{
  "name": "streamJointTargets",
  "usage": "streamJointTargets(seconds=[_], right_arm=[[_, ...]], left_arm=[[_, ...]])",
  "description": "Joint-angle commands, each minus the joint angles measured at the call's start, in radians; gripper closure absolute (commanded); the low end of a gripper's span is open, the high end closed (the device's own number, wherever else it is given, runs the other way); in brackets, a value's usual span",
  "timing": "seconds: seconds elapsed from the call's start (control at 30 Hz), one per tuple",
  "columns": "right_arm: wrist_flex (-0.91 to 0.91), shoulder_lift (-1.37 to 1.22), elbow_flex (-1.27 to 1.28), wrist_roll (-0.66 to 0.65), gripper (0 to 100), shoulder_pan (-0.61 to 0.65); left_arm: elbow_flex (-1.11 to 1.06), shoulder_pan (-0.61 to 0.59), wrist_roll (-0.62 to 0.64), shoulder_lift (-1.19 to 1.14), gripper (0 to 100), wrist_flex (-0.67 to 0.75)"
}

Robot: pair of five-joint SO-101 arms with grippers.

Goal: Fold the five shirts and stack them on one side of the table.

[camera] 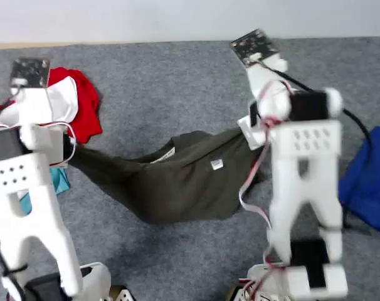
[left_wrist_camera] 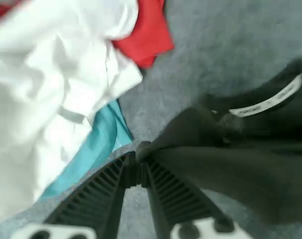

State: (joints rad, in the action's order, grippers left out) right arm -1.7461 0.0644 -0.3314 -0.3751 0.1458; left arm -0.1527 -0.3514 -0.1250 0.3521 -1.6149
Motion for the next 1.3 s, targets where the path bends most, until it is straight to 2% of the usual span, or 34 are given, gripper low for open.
streamJointTargets(seconds=[0.0, 0.13, 0.27, 0.33, 0.57, 0.8, 1.1, 1.27], right_arm=[[0.019, -0.162, -0.008, -0.015, 98.8, 0.050], [0.019, -0.282, -0.037, -0.055, 96.5, 0.134], [-0.050, -0.288, -0.143, -0.021, 81.4, 0.147], [-0.051, -0.259, -0.170, -0.015, 76.9, 0.145], [-0.053, -0.125, -0.118, -0.077, 76.8, 0.209], [-0.048, -0.035, 0.176, -0.166, 76.8, 0.328], [0.030, -0.242, 0.216, -0.212, 76.7, 0.357], [0.096, -0.403, 0.137, -0.207, 76.7, 0.352]], left_arm=[[-0.101, -0.074, 0.011, -0.034, 99, 0.129], [-0.162, -0.160, 0.006, -0.097, 99, 0.201], [-0.163, -0.218, -0.002, -0.150, 99, 0.213], [-0.163, -0.235, -0.025, -0.166, 99, 0.226], [-0.166, -0.245, -0.028, -0.180, 99, 0.269], [-0.166, -0.245, -0.028, -0.180, 99, 0.284], [-0.168, -0.245, -0.028, -0.181, 99, 0.290], [-0.168, -0.245, -0.028, -0.181, 99, 0.290]])
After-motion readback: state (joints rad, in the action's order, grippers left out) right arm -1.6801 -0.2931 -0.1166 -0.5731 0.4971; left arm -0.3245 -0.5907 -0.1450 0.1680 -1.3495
